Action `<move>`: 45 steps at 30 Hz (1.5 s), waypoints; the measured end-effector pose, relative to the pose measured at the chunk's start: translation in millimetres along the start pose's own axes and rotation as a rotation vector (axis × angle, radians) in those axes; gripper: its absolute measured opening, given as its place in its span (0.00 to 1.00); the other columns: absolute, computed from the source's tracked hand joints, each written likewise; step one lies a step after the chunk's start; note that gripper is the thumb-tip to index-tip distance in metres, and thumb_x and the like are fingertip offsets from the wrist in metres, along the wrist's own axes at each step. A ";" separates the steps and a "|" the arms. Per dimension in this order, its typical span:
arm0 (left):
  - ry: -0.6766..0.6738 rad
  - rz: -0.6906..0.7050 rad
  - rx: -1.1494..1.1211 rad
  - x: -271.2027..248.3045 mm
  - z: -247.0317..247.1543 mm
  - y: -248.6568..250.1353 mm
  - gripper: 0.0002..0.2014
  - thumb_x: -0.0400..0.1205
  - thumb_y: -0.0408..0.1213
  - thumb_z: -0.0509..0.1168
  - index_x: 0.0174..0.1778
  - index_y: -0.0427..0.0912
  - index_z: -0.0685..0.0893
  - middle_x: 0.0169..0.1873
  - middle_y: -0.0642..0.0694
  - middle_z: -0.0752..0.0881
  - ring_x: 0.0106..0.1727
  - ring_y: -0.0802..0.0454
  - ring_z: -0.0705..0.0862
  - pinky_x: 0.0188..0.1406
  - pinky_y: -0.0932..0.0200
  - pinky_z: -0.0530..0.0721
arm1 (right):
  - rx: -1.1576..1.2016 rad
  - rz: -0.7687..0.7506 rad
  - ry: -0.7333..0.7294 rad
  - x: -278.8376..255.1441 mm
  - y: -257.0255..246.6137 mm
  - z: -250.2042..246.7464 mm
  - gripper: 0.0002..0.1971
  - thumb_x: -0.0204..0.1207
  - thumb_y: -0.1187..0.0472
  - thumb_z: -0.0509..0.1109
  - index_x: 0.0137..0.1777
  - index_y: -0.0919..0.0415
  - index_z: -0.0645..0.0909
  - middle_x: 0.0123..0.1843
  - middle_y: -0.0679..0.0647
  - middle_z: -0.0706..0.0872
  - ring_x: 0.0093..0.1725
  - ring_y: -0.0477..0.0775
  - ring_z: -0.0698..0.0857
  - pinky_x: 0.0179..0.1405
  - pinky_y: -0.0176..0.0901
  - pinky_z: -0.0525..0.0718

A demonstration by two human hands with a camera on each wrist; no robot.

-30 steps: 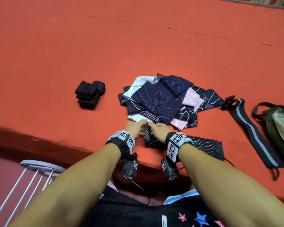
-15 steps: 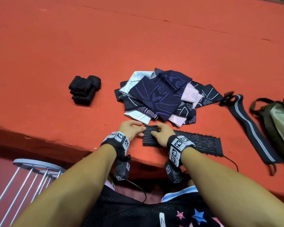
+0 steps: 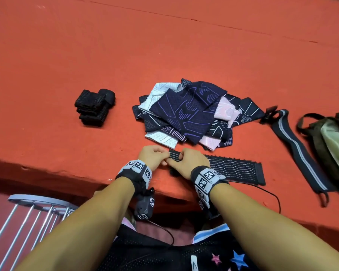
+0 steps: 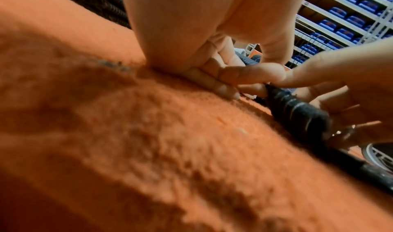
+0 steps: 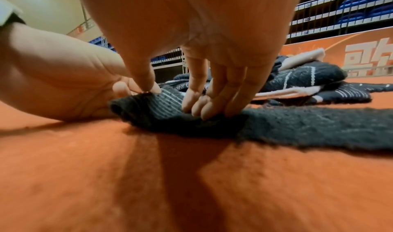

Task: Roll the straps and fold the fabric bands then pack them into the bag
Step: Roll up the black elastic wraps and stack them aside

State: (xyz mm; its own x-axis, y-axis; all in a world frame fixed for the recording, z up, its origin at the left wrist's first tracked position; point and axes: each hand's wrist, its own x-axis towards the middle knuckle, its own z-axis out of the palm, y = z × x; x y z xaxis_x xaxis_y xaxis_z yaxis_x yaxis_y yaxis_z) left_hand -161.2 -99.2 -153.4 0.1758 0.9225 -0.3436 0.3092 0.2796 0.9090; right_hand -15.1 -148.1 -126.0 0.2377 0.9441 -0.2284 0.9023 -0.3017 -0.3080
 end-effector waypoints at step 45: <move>0.026 0.012 -0.078 1.9 5.4 -1.0 0.03 0.75 0.36 0.79 0.41 0.45 0.92 0.30 0.43 0.91 0.32 0.51 0.88 0.49 0.50 0.89 | 0.228 0.112 0.006 13.0 10.2 -4.9 0.22 0.76 0.42 0.66 0.29 0.58 0.84 0.32 0.52 0.86 0.38 0.60 0.87 0.38 0.44 0.79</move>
State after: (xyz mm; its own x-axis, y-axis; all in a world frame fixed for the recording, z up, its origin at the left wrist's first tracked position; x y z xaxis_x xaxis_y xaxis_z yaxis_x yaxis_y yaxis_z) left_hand -156.2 -99.1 -156.3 0.1541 0.9325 -0.3267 0.2337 0.2869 0.9290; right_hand -1.0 -138.2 -127.6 0.3342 0.9037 -0.2677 0.7662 -0.4258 -0.4813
